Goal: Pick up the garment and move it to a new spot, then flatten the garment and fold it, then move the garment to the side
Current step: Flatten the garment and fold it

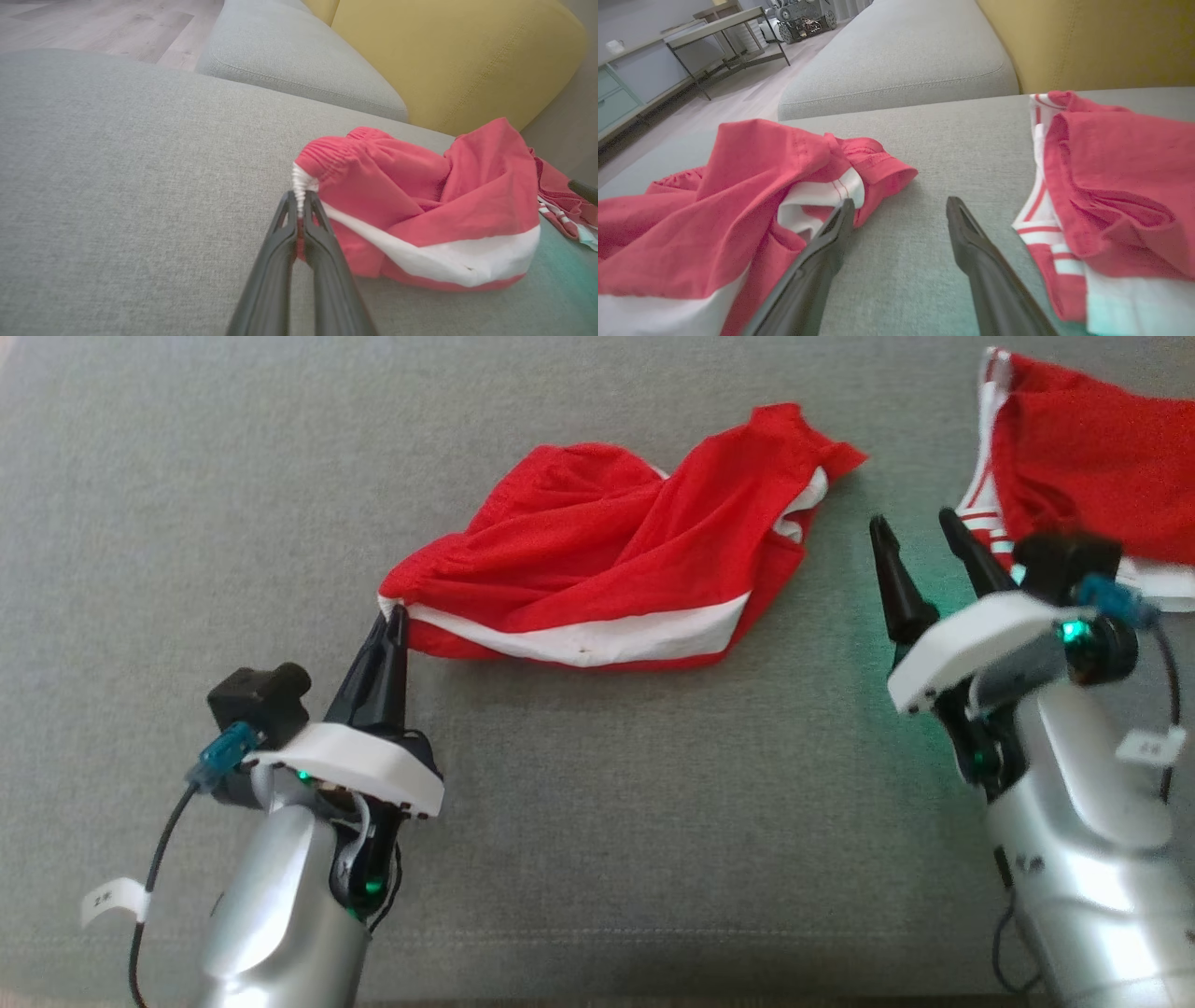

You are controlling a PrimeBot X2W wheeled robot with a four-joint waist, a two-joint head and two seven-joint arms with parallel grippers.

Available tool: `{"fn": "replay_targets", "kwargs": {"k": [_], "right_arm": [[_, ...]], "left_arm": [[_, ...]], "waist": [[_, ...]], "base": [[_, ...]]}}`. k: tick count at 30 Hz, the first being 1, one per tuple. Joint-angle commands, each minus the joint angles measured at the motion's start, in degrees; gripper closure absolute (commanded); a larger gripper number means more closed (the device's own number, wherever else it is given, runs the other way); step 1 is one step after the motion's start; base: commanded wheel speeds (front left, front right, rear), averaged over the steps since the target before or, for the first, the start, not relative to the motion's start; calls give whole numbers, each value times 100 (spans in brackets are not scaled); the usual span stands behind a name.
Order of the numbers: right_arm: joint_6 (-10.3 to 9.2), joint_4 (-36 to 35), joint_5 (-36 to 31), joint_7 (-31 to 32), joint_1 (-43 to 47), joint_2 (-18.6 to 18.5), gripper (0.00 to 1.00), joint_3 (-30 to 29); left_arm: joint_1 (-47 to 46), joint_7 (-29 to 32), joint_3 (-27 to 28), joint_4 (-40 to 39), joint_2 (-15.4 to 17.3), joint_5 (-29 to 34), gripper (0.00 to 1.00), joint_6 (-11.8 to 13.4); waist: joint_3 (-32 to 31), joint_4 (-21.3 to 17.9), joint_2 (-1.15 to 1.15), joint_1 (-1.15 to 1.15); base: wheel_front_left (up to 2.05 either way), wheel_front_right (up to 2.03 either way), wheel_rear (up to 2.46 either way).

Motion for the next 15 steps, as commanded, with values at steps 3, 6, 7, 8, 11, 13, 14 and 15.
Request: {"fn": "replay_targets", "kwargs": {"k": [3,6,7,8,11,13,14,15], "right_arm": [[37,50,385,93,-406,-26,0,208],[37,272,710,141,-629,-71,0,356],[37,339,792,145,-687,-89,0,422],[37,398,878,145,-738,-102,0,495],[37,563,1170,127,-860,-118,0,641],[37,673,1295,103,-930,-141,0,732],[37,727,1345,86,-962,-150,0,777],[37,781,1403,74,-993,-151,0,828]], "left_arm": [[-228,-35,132,-148,54,43,100,-27],[-285,-35,80,-158,46,35,100,-37],[-298,-35,61,-163,44,27,100,-40],[-309,-35,33,-171,44,2,100,-42],[-333,-35,-50,-201,42,-71,100,-46],[-347,-35,-86,-214,42,-103,100,-48],[-353,-35,-99,-221,42,-115,100,-48],[-359,-35,-109,-226,41,-124,100,-49]], "waist": [[148,139,0,0],[236,223,0,0],[258,243,0,0],[279,261,0,0],[327,303,0,0],[354,322,0,0],[366,330,0,0],[378,336,0,0]], "base": [[0,0,0],[0,0,0],[0,0,0],[0,0,0],[0,0,0],[0,0,0],[0,0,0],[0,0,0]]}}
